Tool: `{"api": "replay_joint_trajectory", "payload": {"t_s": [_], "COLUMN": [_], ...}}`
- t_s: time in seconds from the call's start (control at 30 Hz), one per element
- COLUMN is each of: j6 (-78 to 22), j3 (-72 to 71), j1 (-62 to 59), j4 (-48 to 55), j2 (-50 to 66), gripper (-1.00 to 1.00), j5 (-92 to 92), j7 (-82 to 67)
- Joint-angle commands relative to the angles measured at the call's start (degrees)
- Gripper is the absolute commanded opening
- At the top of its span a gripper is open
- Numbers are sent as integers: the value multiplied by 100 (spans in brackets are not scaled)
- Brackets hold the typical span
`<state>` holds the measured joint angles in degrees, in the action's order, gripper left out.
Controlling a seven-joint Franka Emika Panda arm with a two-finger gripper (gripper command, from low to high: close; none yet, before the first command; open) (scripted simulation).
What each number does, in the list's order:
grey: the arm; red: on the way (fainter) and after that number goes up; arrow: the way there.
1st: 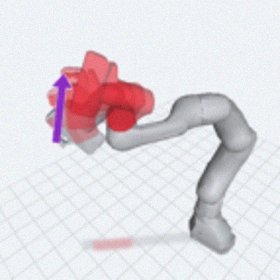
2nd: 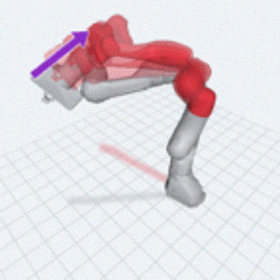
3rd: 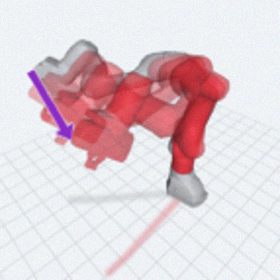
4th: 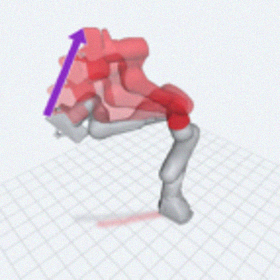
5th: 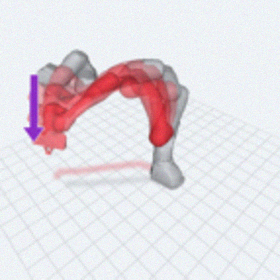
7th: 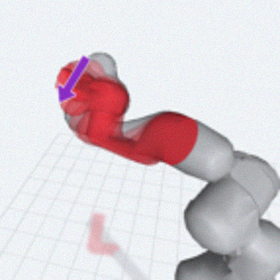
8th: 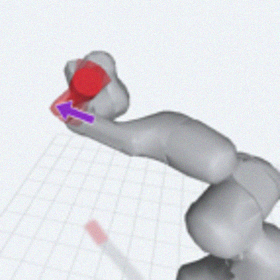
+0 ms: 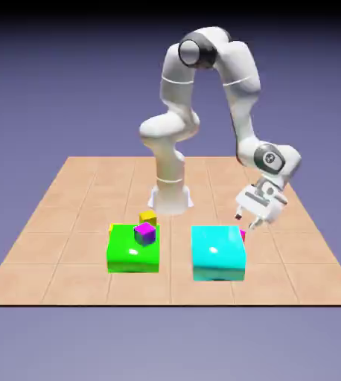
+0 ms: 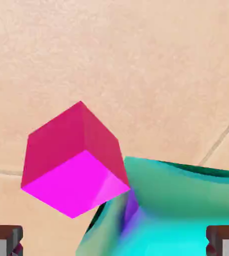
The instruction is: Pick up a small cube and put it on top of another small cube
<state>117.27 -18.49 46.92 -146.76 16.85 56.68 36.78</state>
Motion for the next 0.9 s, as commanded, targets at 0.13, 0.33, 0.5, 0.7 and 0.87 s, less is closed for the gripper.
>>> {"api": "replay_joint_trajectory", "payload": {"t_s": [0.13, 0.33, 0.5, 0.7, 0.87], "j6": [-805, -530, -733, -1183, -1466], "j3": [-252, 321, -102, -136, 101], "j1": [465, 245, 407, 83, -636], "j4": [-224, -53, -179, -151, -10], "j2": [396, 1177, 601, 21, -209], "gripper": [0, 0, -100, -100, -100], "j5": [1194, 2206, 1460, -35, -1281], "j7": [-85, 428, 50, -353, -246]}}
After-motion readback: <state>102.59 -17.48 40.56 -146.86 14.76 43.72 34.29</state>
